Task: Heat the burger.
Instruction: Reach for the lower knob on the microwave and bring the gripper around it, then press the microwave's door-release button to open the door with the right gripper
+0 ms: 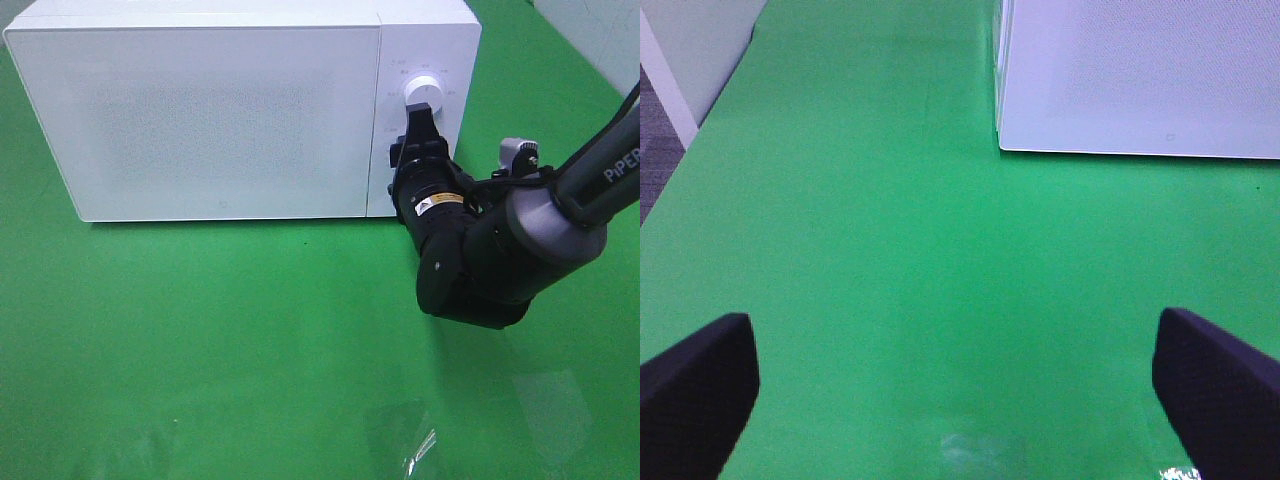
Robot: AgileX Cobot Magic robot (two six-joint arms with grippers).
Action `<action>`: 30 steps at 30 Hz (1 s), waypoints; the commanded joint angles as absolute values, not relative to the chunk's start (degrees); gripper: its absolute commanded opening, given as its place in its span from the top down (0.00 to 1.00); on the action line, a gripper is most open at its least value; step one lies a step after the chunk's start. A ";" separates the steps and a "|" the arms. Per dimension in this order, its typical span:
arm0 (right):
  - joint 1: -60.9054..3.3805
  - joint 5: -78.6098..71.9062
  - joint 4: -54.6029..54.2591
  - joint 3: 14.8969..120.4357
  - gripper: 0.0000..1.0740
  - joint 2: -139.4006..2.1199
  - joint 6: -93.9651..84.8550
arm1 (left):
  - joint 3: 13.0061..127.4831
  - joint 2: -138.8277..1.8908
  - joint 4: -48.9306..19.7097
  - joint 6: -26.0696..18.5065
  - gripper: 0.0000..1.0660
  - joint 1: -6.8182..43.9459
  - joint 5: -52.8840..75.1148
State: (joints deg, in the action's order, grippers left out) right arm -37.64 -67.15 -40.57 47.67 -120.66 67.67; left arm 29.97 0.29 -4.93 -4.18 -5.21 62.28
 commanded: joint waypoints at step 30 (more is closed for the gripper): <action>-37.36 -29.22 -31.00 35.87 0.35 -91.96 10.83 | 29.79 1.20 -5.10 -4.18 0.06 -5.39 61.48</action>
State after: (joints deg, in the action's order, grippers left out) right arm -37.59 -35.64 -31.74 36.04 -95.28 22.00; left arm 29.97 0.29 -4.93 -4.18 -5.21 62.28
